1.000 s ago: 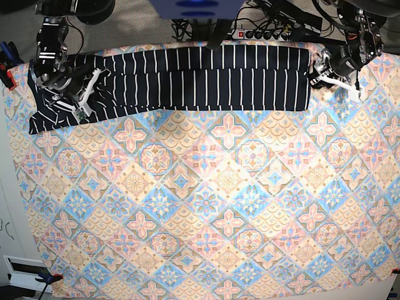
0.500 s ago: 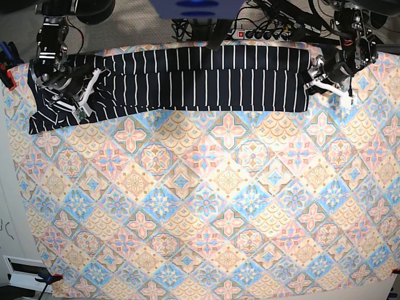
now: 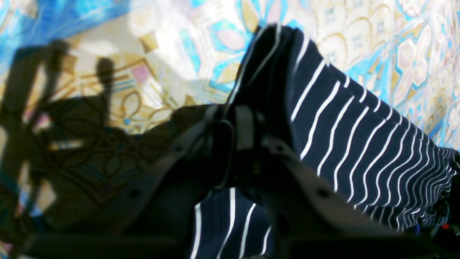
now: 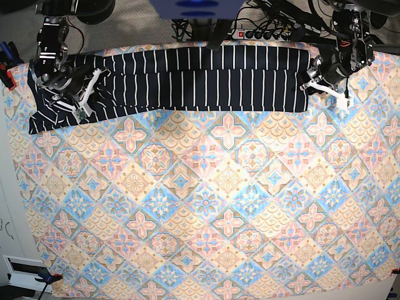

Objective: Fold the T-shirt properly
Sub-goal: 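Move the right gripper inward along the shirt and grasp the folded edge, then lift the shirt's hem end with the left gripper and fold it toward the right gripper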

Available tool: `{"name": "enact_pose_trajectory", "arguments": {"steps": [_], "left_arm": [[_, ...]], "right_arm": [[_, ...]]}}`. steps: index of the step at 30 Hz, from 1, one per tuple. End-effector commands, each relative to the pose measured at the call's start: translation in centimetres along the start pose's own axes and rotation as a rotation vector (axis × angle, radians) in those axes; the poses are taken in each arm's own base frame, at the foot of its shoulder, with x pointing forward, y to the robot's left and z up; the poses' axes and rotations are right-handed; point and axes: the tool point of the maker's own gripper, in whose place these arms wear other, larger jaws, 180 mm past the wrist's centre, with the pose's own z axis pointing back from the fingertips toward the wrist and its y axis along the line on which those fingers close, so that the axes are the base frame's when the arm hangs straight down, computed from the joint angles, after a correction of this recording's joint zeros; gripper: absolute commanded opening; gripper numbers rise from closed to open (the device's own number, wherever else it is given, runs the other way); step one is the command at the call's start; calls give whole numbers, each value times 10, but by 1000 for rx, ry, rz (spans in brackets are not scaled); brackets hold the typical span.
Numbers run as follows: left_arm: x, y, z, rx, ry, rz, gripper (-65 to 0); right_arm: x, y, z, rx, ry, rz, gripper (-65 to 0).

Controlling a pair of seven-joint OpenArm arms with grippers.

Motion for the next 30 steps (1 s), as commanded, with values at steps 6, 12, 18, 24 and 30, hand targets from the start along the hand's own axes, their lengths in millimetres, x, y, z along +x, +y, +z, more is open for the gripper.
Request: {"name": "enact_pose_trajectory", "arguments": {"steps": [6, 12, 18, 24, 30], "left_arm": [[-13, -18, -3, -38, 69, -24, -650], [29, -37, 4, -75, -65, -48, -650], [55, -36, 9, -77, -139, -15, -650], [80, -25, 28, -55, -225, 5, -650], [97, -12, 43, -29, -289, 25, -650]], "right_arm": [[-1, 0, 1, 3, 10, 13, -632], [5, -3, 0, -4, 3, 17, -632], [7, -2, 0, -3, -3, 18, -632], [10, 6, -4, 19, -5, 38, -632], [42, 31, -2, 61, -66, 141, -632]]}}
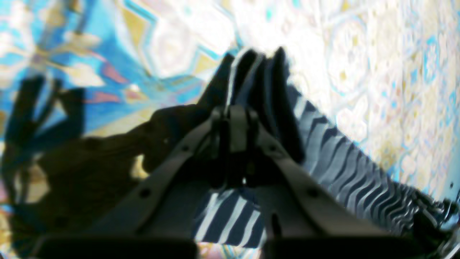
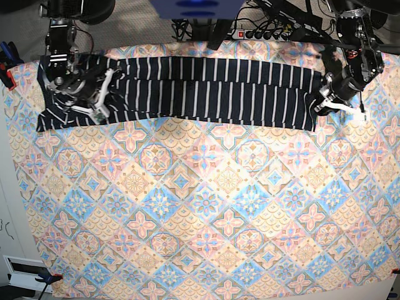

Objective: Fold the T-shirt properly
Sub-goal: 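Lift the shirt's hem end with the left gripper and fold it toward the right gripper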

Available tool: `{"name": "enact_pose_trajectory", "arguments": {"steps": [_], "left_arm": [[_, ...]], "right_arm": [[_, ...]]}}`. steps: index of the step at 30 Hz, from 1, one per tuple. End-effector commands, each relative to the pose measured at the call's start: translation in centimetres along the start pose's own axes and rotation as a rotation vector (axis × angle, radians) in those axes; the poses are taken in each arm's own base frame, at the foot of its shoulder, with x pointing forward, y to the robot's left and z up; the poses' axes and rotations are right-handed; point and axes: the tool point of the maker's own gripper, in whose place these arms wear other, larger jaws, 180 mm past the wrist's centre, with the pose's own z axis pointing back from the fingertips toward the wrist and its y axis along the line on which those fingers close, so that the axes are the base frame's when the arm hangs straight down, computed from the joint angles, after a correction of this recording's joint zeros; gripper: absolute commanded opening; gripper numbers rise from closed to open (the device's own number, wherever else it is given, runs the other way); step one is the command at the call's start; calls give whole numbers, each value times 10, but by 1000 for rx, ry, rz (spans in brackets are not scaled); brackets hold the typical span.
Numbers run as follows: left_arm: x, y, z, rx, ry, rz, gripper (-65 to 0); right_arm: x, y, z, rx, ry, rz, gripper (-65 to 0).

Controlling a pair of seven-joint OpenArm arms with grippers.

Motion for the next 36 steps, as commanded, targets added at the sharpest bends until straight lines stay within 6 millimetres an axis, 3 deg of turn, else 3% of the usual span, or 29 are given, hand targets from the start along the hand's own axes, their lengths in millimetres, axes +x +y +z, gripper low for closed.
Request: {"name": "enact_pose_trajectory", "arguments": {"steps": [1, 4, 8, 17, 20, 27, 31, 36], "left_arm": [[23, -2, 9, -8, -68, -20, -650], [40, -11, 20, -28, -120, -57, -650], [42, -39, 31, -96, -139, -163, -650], [-26, -132, 35, -361, 38, -225, -650], [-48, -155, 32, -429, 86, -209, -650], [-98, -204, 30, -565, 203, -217, -650], [-115, -225, 31, -620, 237, -210, -650], [-110, -241, 30, -654, 228, -237, -650]], "right_arm": [[16, 2, 4, 9, -48, 32, -632], [30, 12, 5, 27, -74, 72, -632], [33, 14, 5, 31, -78, 80, -632], [27, 4, 8, 15, -64, 85, -633], [27, 2, 8, 11, -62, 87, -634], [19, -27, 20, -61, -57, 50, -633], [12, -44, 29, -98, -39, 56, -633], [7, -61, 39, -137, -29, 51, -633]]}}
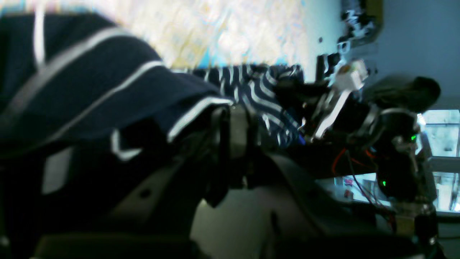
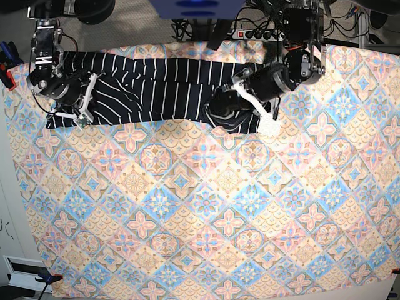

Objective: Fold the T-shirt properly
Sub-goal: 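Lift the shirt's hem end with the left gripper and fold it toward the right gripper, then lay the folded hem end onto the shirt body and release with the left gripper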

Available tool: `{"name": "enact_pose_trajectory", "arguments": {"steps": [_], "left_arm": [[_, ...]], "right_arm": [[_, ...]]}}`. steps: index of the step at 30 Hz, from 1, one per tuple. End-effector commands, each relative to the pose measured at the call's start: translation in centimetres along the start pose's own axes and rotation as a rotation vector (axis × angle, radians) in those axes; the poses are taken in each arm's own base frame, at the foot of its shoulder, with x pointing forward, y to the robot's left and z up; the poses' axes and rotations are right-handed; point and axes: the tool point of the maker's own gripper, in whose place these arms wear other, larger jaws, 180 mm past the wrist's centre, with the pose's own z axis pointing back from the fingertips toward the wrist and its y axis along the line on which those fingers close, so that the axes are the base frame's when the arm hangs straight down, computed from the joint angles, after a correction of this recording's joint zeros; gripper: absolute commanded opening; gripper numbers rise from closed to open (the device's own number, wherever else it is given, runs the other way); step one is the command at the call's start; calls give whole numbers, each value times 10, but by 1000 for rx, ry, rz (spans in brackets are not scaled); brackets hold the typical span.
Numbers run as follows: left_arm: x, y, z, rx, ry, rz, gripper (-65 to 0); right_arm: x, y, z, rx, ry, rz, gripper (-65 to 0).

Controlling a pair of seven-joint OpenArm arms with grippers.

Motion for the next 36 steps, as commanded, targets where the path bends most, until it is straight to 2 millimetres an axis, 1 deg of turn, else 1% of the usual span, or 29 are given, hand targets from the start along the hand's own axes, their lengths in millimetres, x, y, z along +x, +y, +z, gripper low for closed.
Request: {"name": "enact_pose_trajectory", "arguments": {"steps": [1, 4, 7, 9, 13, 17, 22, 24, 28, 30, 34, 36], "left_arm": [[7, -12, 0, -38, -16, -24, -650], [6, -30, -14, -90, 42, -78, -650], [3, -35, -22, -102, 93, -118, -650], [3, -43, -27, -132, 115, -161, -650], [-3, -45, -36, -155, 186, -206, -650], [-5, -49, -43, -170, 222, -230, -650], [-5, -51, -44, -176, 227, -240, -642], [-5, -52, -44, -176, 226, -242, -614], [-3, -54, -43, -180, 221, -250, -529], [2, -60, -42, -191, 206, -271, -505], [10, -71, -37, -227, 173, -331, -500], [18, -74, -32, -232, 140, -360, -500]], "right_arm": [[6, -16, 7, -37, -22, 8, -633], [4, -23, 10, -49, -14, 18, -633], [4, -24, 11, -53, -14, 18, -633], [4, -24, 11, -53, -14, 18, -633], [3, -26, 12, -55, -10, 24, -633], [4, -27, 12, -58, -13, 24, -633], [6, -28, 12, -60, -16, 26, -633], [6, -28, 12, -59, -17, 27, -633], [8, -27, 12, -58, -19, 31, -633], [8, -27, 12, -57, -20, 30, -633], [8, -26, 12, -56, -21, 32, -633], [8, -26, 12, -55, -20, 31, -633]]}}
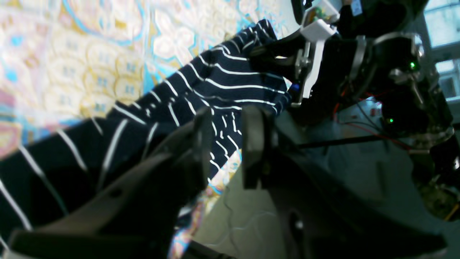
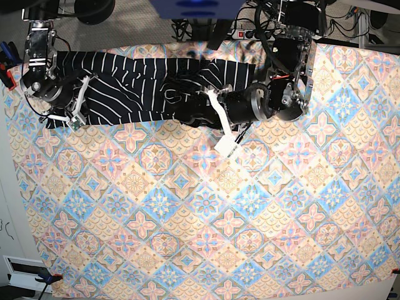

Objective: Fold the T-shirt properly
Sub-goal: 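Lay the folded hem end onto the shirt body and release with the left gripper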

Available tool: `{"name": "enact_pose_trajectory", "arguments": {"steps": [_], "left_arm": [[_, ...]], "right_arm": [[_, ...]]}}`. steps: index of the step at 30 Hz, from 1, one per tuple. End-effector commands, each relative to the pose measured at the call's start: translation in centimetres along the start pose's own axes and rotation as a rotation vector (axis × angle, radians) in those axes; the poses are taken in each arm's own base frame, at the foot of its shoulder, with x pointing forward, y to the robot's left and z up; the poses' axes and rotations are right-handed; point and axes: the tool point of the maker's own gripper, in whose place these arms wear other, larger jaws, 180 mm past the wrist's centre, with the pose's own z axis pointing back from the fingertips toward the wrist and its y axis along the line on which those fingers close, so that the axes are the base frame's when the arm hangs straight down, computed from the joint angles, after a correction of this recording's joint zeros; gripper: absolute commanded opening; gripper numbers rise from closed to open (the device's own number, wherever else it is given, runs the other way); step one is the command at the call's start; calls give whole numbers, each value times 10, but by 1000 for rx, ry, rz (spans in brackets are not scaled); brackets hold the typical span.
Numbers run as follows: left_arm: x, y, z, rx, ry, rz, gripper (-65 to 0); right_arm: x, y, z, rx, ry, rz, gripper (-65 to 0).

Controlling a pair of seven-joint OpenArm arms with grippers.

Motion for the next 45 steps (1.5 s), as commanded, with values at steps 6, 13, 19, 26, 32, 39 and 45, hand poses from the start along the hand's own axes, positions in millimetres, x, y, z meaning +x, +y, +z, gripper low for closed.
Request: {"name": "enact_pose_trajectory", "arguments": {"steps": [6, 13, 19, 26, 32, 39, 45], "left_arm": [[14, 37, 44, 127, -77, -4, -501], [-30, 58, 63, 192, 75, -4, -501], [-51, 49, 32, 158, 217, -92, -501], [-88, 47, -17, 156, 414, -203, -501], [-75, 27, -55, 84, 430, -255, -501], [-36, -6, -66, 19, 251, -307, -501], [-25, -5, -37, 45, 129, -324, -501]], "right_arm": [[10, -10, 6, -25, -30, 17, -633], [10, -9, 5, -23, -32, 14, -633], [10, -8, 5, -22, -33, 13, -633], [10, -11, 6, -28, -32, 10, -633], [10, -11, 6, -28, -32, 10, -633], [10, -11, 6, -28, -32, 10, -633], [10, -11, 6, -28, -32, 10, -634]]}}
